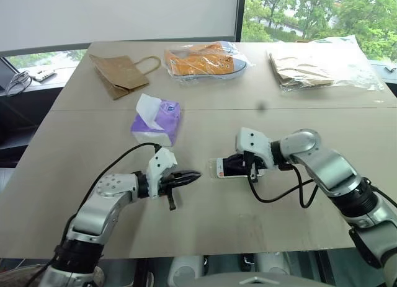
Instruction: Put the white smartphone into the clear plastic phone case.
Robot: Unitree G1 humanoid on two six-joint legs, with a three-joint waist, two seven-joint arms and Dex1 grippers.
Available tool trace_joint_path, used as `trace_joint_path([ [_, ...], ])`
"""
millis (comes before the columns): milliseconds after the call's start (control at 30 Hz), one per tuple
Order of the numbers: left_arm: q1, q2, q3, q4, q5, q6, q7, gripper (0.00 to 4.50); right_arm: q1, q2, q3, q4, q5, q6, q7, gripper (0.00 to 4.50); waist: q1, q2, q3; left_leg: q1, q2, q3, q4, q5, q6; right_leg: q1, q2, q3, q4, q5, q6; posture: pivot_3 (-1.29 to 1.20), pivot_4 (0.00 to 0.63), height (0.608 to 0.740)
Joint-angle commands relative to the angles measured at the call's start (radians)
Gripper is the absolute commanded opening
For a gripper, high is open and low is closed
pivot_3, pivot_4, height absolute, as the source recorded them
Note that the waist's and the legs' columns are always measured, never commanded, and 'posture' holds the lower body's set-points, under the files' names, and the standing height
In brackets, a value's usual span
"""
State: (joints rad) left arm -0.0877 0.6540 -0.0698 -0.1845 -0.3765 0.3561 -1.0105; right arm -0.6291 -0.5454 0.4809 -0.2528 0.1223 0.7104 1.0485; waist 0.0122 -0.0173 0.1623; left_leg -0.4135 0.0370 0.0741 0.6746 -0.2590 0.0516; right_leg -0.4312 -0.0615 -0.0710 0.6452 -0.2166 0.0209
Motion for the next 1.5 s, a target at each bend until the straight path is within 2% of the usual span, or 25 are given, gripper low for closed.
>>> trace_joint_path([
  [33, -0.017, -0.013, -0.015, -0.003, 0.016, -0.017, 0.008, 0.03, -0.013, -0.008, 0.028, 0.01, -0.026, -0.05, 0.009, 0.0, 0.0, 0.0, 0.0, 0.0, 0.0, 0.0, 0.0, 0.0, 0.0, 0.0, 0.0, 0.0, 0.0, 0.0, 0.0, 0.0, 0.15, 0.74],
  [467, -0.018, -0.029, -0.036, -0.002, 0.043, -0.013, 0.012, 0.03, -0.091, 0.006, 0.172, 0.2, -0.184, -0.246, 0.076, 0.0, -0.001, 0.0, -0.001, 0.001, 0.0, 0.0, 0.0, 0.0, 0.0, 0.0, 0.0, 0.0, 0.001, 0.0, 0.0, 0.0, 0.15, 0.74],
  [633, -0.016, -0.033, -0.043, -0.005, 0.05, -0.013, 0.017, 0.03, -0.085, 0.029, 0.177, 0.241, -0.209, -0.295, 0.086, 0.0, -0.001, 0.0, -0.003, 0.002, 0.0, 0.0, 0.001, 0.0, 0.0, 0.001, 0.0, 0.0, 0.001, 0.0, 0.0, 0.0, 0.15, 0.74],
  [833, -0.009, -0.031, -0.043, -0.007, 0.048, -0.014, 0.021, 0.03, -0.098, 0.045, 0.01, 0.134, -0.087, -0.191, 0.092, 0.0, 0.0, 0.0, -0.003, 0.003, 0.0, 0.0, 0.001, 0.0, 0.0, 0.002, 0.0, 0.001, 0.002, 0.0, 0.0, 0.0, 0.15, 0.74],
  [1000, -0.004, -0.029, -0.04, -0.007, 0.044, -0.016, 0.02, 0.03, -0.074, -0.003, -0.048, -0.031, 0.012, -0.068, 0.124, 0.0, 0.001, 0.0, -0.003, 0.001, 0.0, 0.0, 0.001, 0.001, -0.002, 0.001, 0.0, 0.0, 0.002, 0.0, 0.0, 0.0, 0.15, 0.74],
  [1233, -0.006, -0.026, -0.041, 0.001, 0.044, -0.02, 0.013, 0.03, -0.022, -0.099, -0.018, -0.146, 0.065, -0.006, 0.172, 0.0, 0.0, 0.0, -0.003, 0.001, 0.0, -0.001, 0.001, 0.0, 0.001, 0.001, -0.001, 0.0, 0.002, 0.0, 0.0, 0.0, 0.15, 0.74],
  [1500, -0.008, -0.026, -0.041, 0.001, 0.045, -0.023, 0.012, 0.03, -0.018, -0.126, 0.088, -0.061, -0.043, -0.086, 0.148, 0.0, 0.0, 0.0, -0.003, 0.001, 0.0, -0.001, 0.002, 0.0, 0.001, 0.001, 0.0, 0.0, 0.002, 0.0, 0.0, 0.0, 0.15, 0.74],
])
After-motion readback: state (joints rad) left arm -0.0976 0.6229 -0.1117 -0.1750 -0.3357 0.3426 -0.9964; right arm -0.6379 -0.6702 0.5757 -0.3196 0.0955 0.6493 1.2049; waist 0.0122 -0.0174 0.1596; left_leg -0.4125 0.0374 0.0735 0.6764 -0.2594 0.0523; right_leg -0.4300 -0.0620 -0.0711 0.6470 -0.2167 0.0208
